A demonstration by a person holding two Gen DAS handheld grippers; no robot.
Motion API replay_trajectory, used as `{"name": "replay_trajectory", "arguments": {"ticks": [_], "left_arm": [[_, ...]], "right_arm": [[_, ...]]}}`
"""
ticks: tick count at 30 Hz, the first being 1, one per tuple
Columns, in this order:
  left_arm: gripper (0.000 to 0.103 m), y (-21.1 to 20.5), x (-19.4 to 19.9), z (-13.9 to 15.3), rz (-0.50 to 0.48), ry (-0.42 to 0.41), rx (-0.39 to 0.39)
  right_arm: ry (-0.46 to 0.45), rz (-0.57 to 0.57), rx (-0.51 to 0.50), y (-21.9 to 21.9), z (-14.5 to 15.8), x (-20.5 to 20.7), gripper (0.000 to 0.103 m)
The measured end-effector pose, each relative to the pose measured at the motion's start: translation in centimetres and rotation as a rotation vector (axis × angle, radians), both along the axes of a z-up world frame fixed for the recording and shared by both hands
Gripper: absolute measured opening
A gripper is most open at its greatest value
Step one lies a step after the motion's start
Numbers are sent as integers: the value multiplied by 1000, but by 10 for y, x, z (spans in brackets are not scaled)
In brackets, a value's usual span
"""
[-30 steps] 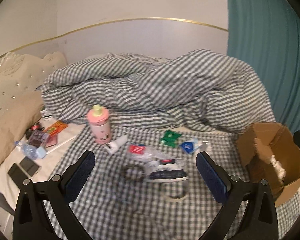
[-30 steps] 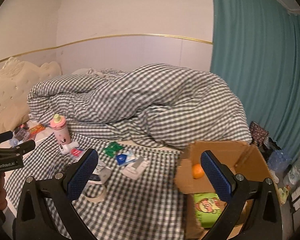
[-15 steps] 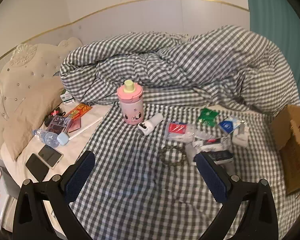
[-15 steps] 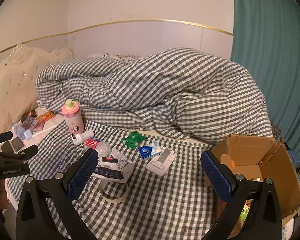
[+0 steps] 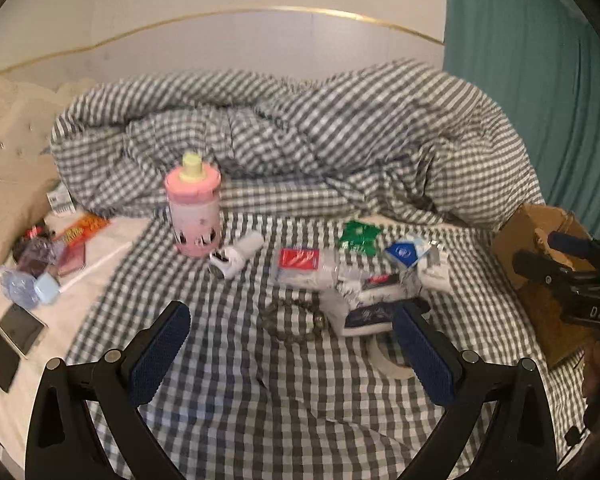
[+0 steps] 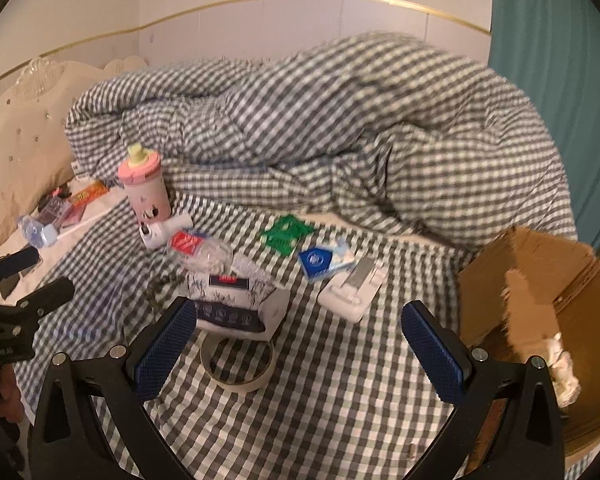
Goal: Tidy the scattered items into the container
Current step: 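Reach the left tool to the brown bead bracelet while the right tool approaches the white tape roll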
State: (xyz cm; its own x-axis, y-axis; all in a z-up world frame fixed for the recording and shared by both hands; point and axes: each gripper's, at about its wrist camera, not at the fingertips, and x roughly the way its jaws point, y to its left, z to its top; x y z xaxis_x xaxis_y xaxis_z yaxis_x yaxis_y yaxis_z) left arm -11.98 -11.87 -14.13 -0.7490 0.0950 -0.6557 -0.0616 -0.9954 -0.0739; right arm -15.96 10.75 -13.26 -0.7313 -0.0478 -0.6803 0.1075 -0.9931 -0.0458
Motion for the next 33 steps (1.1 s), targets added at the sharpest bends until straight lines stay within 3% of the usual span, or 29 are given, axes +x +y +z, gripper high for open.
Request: {"name": "replay_trajectory", "arguments": {"ticks": [10, 19, 25, 29, 33], "left_arm": [[103, 0, -49, -66, 57, -140, -79], [102, -12, -90, -108, 125, -203, -48], [91, -15, -109, -128, 128, -235, -46], [74, -12, -120, -142, 126, -274, -42], [69, -11, -122, -147, 133, -268, -41]], "right_arm": [[-96, 23, 1, -10, -48, -18, 103], [-174, 48, -14, -20, -84, -37, 103], [-213, 60, -5, -25, -105, -43, 103], [-242, 37, -27, -17, -112, -49, 103], [-258, 40, -57, -14, -118, -50, 103]]}}
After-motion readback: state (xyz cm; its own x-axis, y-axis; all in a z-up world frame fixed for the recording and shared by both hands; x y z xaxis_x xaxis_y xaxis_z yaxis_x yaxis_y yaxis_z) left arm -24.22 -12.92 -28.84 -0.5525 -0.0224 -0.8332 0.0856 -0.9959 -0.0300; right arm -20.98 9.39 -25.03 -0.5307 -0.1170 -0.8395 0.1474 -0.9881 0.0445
